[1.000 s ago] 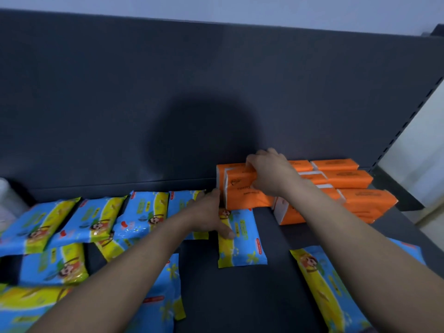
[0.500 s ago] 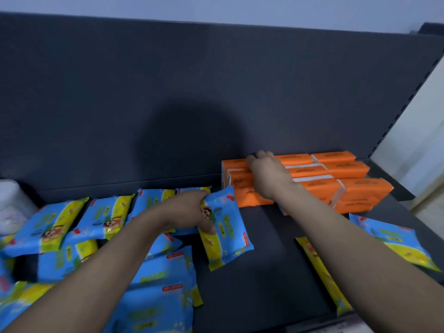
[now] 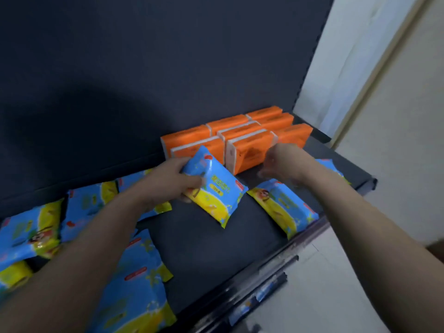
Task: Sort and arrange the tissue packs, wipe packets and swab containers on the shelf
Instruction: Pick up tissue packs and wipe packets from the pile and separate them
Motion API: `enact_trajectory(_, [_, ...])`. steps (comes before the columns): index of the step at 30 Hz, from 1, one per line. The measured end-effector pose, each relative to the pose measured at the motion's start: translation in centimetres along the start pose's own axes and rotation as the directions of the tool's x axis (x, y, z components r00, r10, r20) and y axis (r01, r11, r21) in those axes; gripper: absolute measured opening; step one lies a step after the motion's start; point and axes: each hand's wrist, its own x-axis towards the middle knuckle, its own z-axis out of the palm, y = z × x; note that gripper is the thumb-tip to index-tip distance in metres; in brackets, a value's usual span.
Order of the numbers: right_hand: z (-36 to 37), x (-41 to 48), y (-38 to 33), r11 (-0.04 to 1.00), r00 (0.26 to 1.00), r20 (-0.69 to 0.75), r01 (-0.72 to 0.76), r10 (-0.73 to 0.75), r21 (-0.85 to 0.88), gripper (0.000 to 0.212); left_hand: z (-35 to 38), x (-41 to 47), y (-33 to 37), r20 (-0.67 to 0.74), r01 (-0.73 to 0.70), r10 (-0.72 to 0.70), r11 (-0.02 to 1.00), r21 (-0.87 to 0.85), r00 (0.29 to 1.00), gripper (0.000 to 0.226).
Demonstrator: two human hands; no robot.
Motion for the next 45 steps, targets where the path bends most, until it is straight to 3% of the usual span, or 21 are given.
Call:
enact_trajectory(4, [2.1,-1.1,3.1,0.984,0.941,0.314,-0.079,0.127,-0.160,0.084,1.7,0.1,0.8,0.098,-0.028,0.025,0.999,0.027,0.995,0.041])
enact_trajectory(6, [2.3,-1.5,3.6,0.988,0.920,0.372,-0.080,0.124,-0.132,0.089,2.6,-0.1,1.2,0.114,-0.024,0.021,0.999,0.026,0.993,0.048])
enact_trajectory(10, [2.1,-1.9,4.0,0.996,0.902,0.424,-0.086,0.081,-0.009,0.065,3.3,-0.5,1.8,0.083,-0.012,0.008,0.999,0.048,0.997,0.051])
enact_trajectory(14, [1.2,-1.4,6.0,0.982,0.926,0.377,-0.046,-0.026,0.182,0.060,4.7,-0.4,2.2,0.049,0.016,-0.021,0.996,0.089,0.999,0.034])
enact_trajectory(16, [0.0,-0.8,7.4,0.982,0.933,0.356,-0.020,-0.049,0.189,0.034,5.9,-0.1,2.6,0.026,0.020,-0.022,0.998,0.068,0.999,0.033])
enact_trajectory(18, [-1.3,-0.1,9.0,0.990,0.932,0.357,0.022,-0.070,0.137,0.028,7.2,0.2,3.1,0.000,0.020,-0.021,0.999,0.041,1.000,0.032])
enact_trajectory(24, [-2.6,2.8,13.8,0.995,0.911,0.406,0.093,-0.074,-0.027,0.039,11.5,1.4,4.0,-0.100,0.043,-0.050,0.996,-0.075,0.994,0.029])
enact_trajectory(32, [-1.2,5.8,16.1,0.981,0.837,0.514,0.131,-0.188,0.145,0.070,13.5,1.7,3.7,-0.203,0.116,-0.161,0.969,-0.219,0.966,0.031])
enact_trajectory(37, [-1.4,5.5,16.9,0.970,0.862,0.457,0.141,-0.219,0.198,0.066,13.5,1.9,3.9,-0.228,0.145,-0.185,0.972,-0.184,0.956,0.030])
enact_trajectory(43, [-2.5,4.3,16.4,0.944,0.903,0.309,0.229,-0.298,0.238,0.030,13.4,1.3,3.9,-0.242,0.113,-0.163,0.972,-0.205,0.956,0.030])
enact_trajectory(45, [-2.9,3.6,15.1,0.927,0.909,0.253,0.265,-0.332,0.265,0.033,12.8,0.3,3.5,-0.273,0.094,-0.148,0.975,-0.204,0.950,0.031])
